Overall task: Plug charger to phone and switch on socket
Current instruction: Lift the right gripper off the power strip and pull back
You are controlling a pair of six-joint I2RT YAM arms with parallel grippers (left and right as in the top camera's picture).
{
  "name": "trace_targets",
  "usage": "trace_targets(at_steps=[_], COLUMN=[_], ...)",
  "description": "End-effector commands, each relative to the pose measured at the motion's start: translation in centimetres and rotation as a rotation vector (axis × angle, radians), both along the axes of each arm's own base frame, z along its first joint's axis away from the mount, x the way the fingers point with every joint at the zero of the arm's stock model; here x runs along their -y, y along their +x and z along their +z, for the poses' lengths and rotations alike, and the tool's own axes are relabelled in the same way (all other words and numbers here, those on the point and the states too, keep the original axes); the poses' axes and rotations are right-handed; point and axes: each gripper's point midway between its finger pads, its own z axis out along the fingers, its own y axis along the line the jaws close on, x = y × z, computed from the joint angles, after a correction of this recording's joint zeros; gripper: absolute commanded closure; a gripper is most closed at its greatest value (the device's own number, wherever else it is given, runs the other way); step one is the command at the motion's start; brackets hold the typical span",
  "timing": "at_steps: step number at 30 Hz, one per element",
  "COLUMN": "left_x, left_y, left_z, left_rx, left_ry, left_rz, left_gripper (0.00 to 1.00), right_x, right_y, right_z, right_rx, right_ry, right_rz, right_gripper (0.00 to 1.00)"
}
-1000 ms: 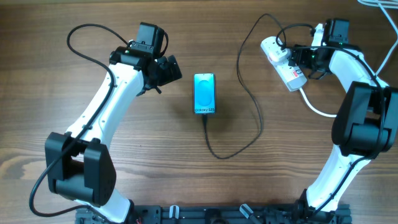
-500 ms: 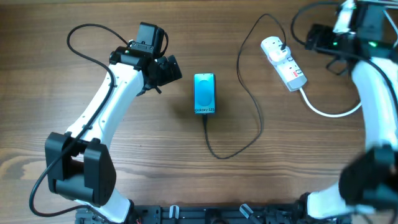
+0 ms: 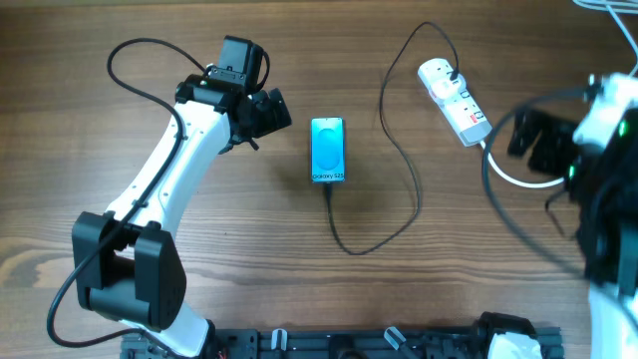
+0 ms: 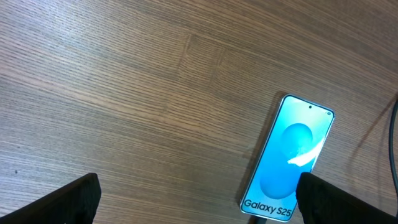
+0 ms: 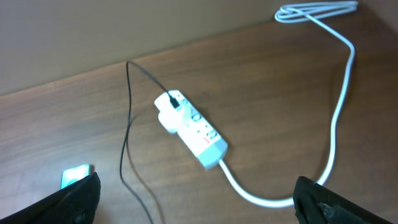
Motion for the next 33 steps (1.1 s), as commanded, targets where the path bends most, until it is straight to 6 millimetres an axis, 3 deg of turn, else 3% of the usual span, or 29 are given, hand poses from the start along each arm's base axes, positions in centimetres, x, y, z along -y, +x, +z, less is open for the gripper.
trace_targets(at_steps=[1, 7, 18, 22, 27, 33], left_x=[-0.5, -0.5, -0.5, -0.5, -0.5, -0.5], left_y=[0.0, 0.0, 0.0, 0.0, 0.0, 0.0], left_z=[0.0, 0.0, 0.0, 0.0, 0.0, 0.0], left_rx=[0.002, 0.002, 0.002, 0.002, 0.002, 0.002], left_ry=[0.011, 0.011, 0.011, 0.011, 0.011, 0.011], left_rz=[0.016, 0.016, 0.016, 0.016, 0.016, 0.016], left_gripper=[0.0, 0.0, 0.0, 0.0, 0.0, 0.0], right_x=[-0.5, -0.9, -0.6, 0.0, 0.3, 1.9], right_y=[-2.5, -4.8, -2.9, -1.8, -0.2, 1.5], right_z=[0.1, -1.2, -4.1, -6.4, -10.3, -15.3], right_rx=[0.047, -0.02, -0.142, -0.232, -0.379, -0.536], right_ry=[0.049, 0.06, 0.077, 0.07, 0.088, 0.047], right_rz=[-0.038, -0.041, -0.044, -0.059, -0.062, -0.114], right_gripper=[0.0, 0.0, 0.0, 0.0, 0.0, 0.0])
